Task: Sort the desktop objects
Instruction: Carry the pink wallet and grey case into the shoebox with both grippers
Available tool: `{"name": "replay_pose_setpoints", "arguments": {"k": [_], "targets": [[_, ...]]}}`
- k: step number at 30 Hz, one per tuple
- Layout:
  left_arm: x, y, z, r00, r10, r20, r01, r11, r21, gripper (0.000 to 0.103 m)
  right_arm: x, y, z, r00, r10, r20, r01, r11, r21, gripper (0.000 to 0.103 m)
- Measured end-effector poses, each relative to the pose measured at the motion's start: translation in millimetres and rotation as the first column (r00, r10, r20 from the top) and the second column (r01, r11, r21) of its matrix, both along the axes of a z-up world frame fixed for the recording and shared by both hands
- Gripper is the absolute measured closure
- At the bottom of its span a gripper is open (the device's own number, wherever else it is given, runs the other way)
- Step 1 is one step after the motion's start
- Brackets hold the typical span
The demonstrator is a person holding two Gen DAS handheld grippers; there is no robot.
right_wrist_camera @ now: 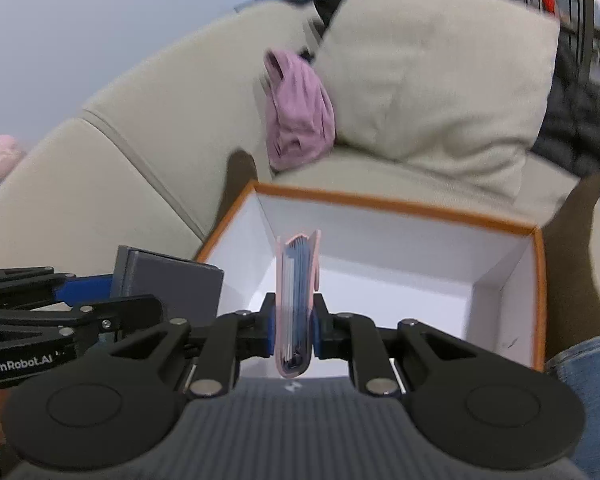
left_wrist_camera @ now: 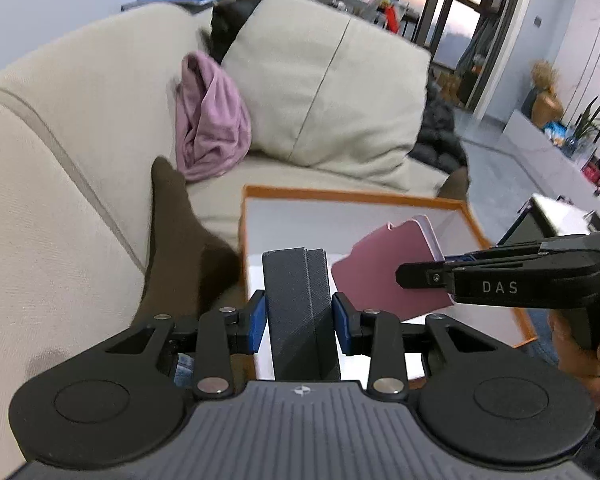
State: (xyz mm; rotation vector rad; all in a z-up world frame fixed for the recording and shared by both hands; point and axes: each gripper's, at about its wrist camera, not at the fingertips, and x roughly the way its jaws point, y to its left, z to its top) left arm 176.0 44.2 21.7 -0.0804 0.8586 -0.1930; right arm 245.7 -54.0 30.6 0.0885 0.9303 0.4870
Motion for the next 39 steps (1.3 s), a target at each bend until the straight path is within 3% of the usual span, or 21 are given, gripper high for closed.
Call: {"name": "replay_pose_setpoints", "arguments": {"k": [7,13,19,25,29,33,35,39], "targets": [[32.9,7.5,-26.3,0.998,-0.027,-0.056,0.027,1.0,0.001,0.063,29.6,17.5,-36.3,0.996,0.017,-0.085,-0.017,1.0,-0.001,0.086],[72.9,-18.3,-35.4,0.995,-0.08,-0.059,0.086,0.991,0.098,0.063,64.9,28.0,-42.3,0.994,-0.032,-0.106,0.031,0.999,-0.008,0.086],[109.0,-40.4,-54.0,0.989,-0.116,-0.089,0.134,0.964,0.231,0.063,93.9,28.9,-46.4,0.985,-0.06,-0.16,0.064,0.998,0.02,0.085],[121.8,-47.4,-65.4,0.987,-0.138,-0.079,0.155,0.945,0.287,0.063,104.1,28.6,-57.4,0.98,-0.08,-0.185,0.091,0.995,0.051,0.085],[120.5,-54.1,-69.2,0.986,-0.162,-0.034,0.163,0.918,0.361,0.061,102.4,28.5,-58.0,0.976,-0.089,-0.2,0.105,0.992,0.072,0.085],[116.6,-51.6,-65.8,0.983,-0.18,-0.04,0.183,0.922,0.341,0.058,102.0,31.0,-58.9,0.972,-0.095,-0.214,0.115,0.99,0.081,0.085],[108.7,-48.2,-58.0,0.984,-0.178,-0.026,0.176,0.921,0.349,0.052,103.5,33.5,-58.2,0.97,-0.102,-0.22,0.122,0.989,0.08,0.085],[86.0,-28.7,-33.0,0.982,-0.186,0.011,0.176,0.944,0.278,0.042,102.3,41.0,-53.3,0.973,-0.114,-0.2,0.129,0.99,0.063,0.085]]}}
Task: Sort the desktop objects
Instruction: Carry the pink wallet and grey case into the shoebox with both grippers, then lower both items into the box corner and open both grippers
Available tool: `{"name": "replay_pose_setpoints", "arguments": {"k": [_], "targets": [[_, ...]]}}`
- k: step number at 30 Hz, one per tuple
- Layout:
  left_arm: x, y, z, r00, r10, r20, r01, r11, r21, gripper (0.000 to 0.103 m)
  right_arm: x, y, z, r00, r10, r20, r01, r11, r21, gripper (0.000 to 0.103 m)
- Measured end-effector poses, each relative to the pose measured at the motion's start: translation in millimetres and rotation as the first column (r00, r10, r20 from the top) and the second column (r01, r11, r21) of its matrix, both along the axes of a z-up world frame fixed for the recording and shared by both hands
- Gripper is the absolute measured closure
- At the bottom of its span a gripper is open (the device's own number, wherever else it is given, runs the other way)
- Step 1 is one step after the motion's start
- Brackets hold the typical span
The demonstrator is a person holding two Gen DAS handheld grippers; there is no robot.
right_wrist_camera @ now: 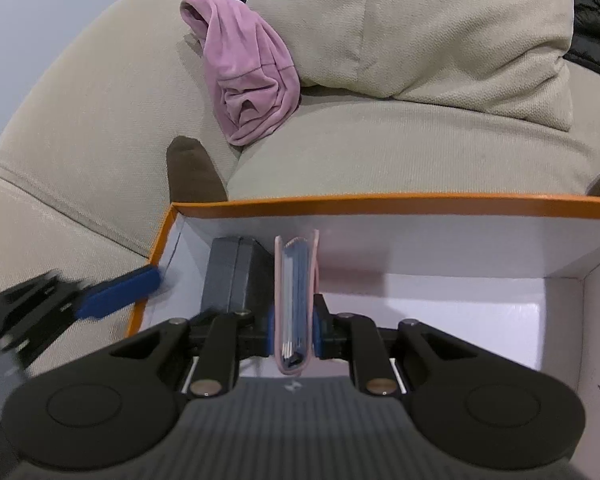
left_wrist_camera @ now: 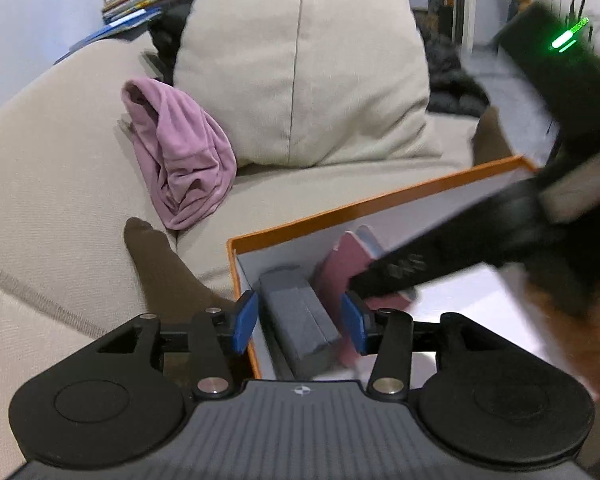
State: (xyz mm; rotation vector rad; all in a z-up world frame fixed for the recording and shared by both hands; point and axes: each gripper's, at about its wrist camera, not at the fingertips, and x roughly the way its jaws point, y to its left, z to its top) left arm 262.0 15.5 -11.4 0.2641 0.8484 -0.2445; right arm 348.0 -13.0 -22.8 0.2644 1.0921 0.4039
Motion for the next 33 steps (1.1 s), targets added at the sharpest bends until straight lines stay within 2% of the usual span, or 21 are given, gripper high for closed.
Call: {"name": "replay_pose_setpoints", "arguments": {"k": [1,2,5,8,9,11,12,13,15,19,24,27,31,33], "targets": [[-5.9,5.3,4.7,1.0,0.006,0.004,-0.006,1.0,-0.005,0.033,0.2,4.4,0.8,1.0,0.002,0.004,-0.002,1.0,-0.012,0.085],[-12.8,10.7,8.9,1.0,0.013,0.02,-0.013,1.0,-0.004,0.032,0.0,7.4,1.1,1.0,0.005,0.006,-0.005,1.0,-0.016,0.085],[-26.0,26.0,11.9,0.999,0.041,-0.001,-0.041,0.999,-0.014,0.032,-2.3,18.1,2.3,1.0,0.02,0.024,-0.019,1.0,-0.024,0.082],[-32.6,43.0,4.6,0.993,0.084,-0.078,-0.092,0.991,-0.102,0.033,-1.0,23.6,0.5,0.999,0.038,0.002,-0.038,0.999,0.021,0.073],[-34.0,47.8,0.9,0.99,0.1,-0.102,-0.113,0.985,-0.131,0.036,-0.8,25.1,-0.1,0.999,0.045,-0.003,-0.045,0.998,0.034,0.072],[-35.5,56.5,-8.4,0.981,0.121,-0.149,-0.148,0.972,-0.185,0.051,-2.7,28.4,0.6,0.998,0.065,0.001,-0.065,0.997,0.038,0.069],[-36.2,60.0,-13.2,0.977,0.131,-0.166,-0.164,0.965,-0.203,0.054,-4.5,29.0,2.2,0.997,0.078,0.011,-0.078,0.996,0.034,0.068],[-36.2,62.6,-17.7,0.973,0.144,-0.182,-0.183,0.959,-0.218,0.061,-6.9,30.2,3.5,0.995,0.093,0.022,-0.094,0.995,0.03,0.064],[-36.5,67.4,-25.4,0.966,0.151,-0.208,-0.2,0.949,-0.242,0.064,-11.5,32.6,5.8,0.99,0.135,0.041,-0.136,0.99,0.023,0.054],[-36.1,73.4,-36.4,0.96,0.127,-0.248,-0.204,0.927,-0.314,0.071,-21.8,45.2,2.5,0.971,0.228,0.075,-0.225,0.973,-0.04,0.044],[-40.0,75.3,-40.7,0.964,0.139,-0.228,-0.206,0.929,-0.307,0.08,-34.0,65.3,-9.2,0.937,0.333,0.109,-0.31,0.933,-0.184,0.044],[-42.1,75.1,-42.3,0.967,0.113,-0.227,-0.184,0.929,-0.321,0.08,-41.2,70.3,-14.8,0.917,0.373,0.142,-0.329,0.908,-0.261,0.055],[-47.7,69.9,-40.7,0.97,0.12,-0.21,-0.177,0.943,-0.281,0.081,-39.6,70.4,-18.9,0.908,0.387,0.161,-0.334,0.9,-0.279,0.055],[-48.4,71.3,-40.4,0.969,0.125,-0.214,-0.186,0.938,-0.293,0.081,-40.4,70.5,-18.8,0.901,0.4,0.167,-0.343,0.894,-0.29,0.055]]}}
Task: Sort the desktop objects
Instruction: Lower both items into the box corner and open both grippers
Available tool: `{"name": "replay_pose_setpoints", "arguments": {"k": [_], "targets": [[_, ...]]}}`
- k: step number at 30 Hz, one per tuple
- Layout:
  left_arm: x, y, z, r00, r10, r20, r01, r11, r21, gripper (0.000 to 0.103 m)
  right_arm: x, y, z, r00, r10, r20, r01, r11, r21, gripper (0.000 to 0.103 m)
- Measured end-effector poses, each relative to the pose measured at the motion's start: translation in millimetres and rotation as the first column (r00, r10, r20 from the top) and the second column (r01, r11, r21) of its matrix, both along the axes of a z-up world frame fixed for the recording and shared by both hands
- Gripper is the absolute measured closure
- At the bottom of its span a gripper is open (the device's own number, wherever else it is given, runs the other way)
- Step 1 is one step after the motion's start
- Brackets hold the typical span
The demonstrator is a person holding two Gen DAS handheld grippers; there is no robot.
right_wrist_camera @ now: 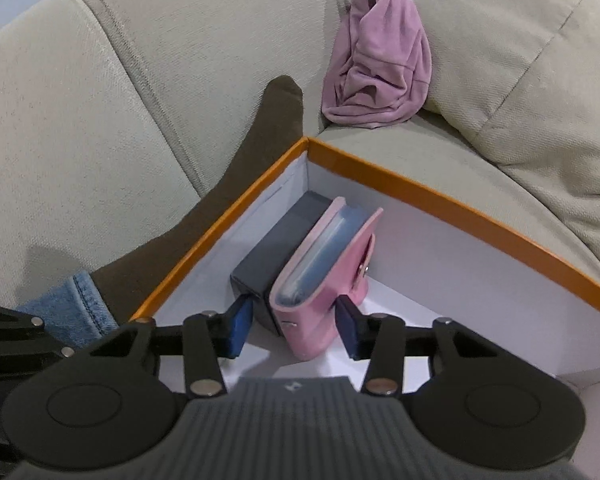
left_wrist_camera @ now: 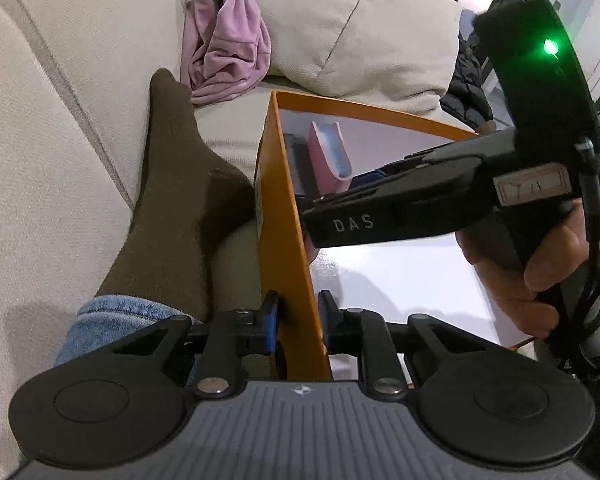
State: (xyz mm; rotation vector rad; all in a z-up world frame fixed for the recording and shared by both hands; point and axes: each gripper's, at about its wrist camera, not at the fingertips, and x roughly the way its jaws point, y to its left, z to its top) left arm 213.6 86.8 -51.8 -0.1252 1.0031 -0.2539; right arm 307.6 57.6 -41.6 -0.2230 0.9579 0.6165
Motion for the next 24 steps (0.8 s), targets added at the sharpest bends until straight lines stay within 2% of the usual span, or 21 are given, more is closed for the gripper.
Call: {"name": "replay_pose_setpoints", "arguments": {"k": [4,8,12,14,16,24], "targets": [[0.1,-0.7,0.8,1.0,0.003,0.007,-0.003,1.0,0.0,0.08,0.6,-0.6,0.5,1.0,0.009,0.004,-0.009,1.0,-0.003,0.053],[1.6,13.9,-2.0,0.998,0.053,-0.015,-0.054,0.992,-0.11,0.076,-1.4,0.1,2.5,1.0,0.004,0.009,-0.004,1.0,-0.007,0.05],[1.0,22.4,0.1,0.995,0.095,0.013,-0.092,0.982,-0.165,0.07,-6.2,2.4,4.2,1.0,0.012,0.023,-0.012,1.0,-0.021,0.043],[0.0,23.5,1.6,0.994,0.104,0.034,-0.097,0.98,-0.171,0.063,-7.0,2.7,4.7,0.999,0.012,0.032,-0.011,1.0,-0.025,0.035],[0.2,23.3,1.9,0.993,0.11,0.049,-0.101,0.981,-0.164,0.055,-9.3,0.6,7.1,0.999,0.002,0.041,-0.002,1.0,-0.021,0.032],[-4.2,19.8,2.3,0.99,0.103,0.091,-0.086,0.981,-0.176,0.054,-11.5,-7.8,12.2,0.999,-0.027,0.022,0.027,1.0,0.012,0.027]]}}
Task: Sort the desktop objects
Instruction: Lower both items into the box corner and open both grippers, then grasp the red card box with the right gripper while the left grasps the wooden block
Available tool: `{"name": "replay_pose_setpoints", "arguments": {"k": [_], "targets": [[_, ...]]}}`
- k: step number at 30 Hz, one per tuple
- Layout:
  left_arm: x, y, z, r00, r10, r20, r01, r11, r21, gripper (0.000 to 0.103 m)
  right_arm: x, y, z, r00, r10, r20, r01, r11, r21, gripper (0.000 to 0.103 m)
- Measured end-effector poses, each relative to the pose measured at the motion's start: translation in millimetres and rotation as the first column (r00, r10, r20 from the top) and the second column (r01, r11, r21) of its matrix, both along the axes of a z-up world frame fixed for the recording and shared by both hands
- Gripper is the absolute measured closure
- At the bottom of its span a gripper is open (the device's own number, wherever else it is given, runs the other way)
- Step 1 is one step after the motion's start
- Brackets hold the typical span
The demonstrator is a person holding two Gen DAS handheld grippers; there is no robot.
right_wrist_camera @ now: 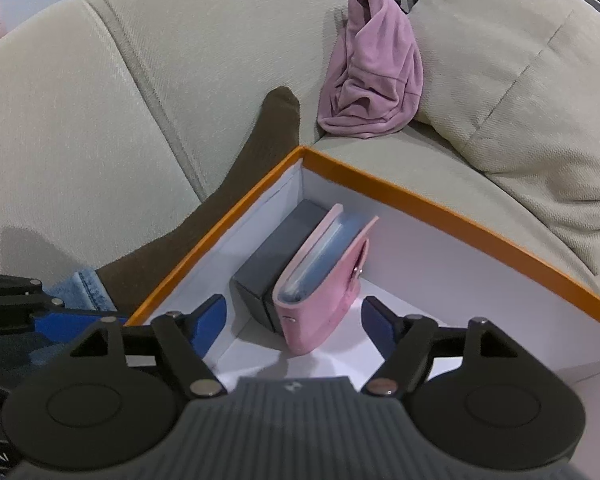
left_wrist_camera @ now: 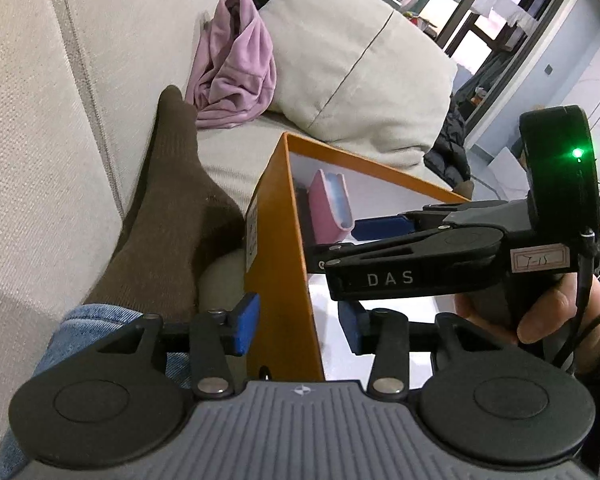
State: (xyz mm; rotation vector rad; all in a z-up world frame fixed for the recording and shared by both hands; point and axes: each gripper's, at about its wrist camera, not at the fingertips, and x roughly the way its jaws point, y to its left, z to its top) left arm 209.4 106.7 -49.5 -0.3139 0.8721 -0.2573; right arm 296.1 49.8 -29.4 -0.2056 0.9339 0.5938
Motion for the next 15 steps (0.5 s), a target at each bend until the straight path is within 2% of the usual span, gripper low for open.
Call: {"name": "replay_pose_setpoints", "arguments": {"k": [12,15], "targets": [[-5.8,-2.8,7.5,0.997,-0.015,0.073,0.015,1.0,-0.003,0.053,-17.5,-18.0,17.2,0.999,-0.035,0.004,0.035,0.997,0.068,0.024],[-6.6,-1.1,8.9,0.996,-0.027,0.079,0.029,0.999,-0.025,0.053,-23.1,-26.2,20.2,0.999,-0.042,0.007,0.042,0.996,0.08,0.023]]}}
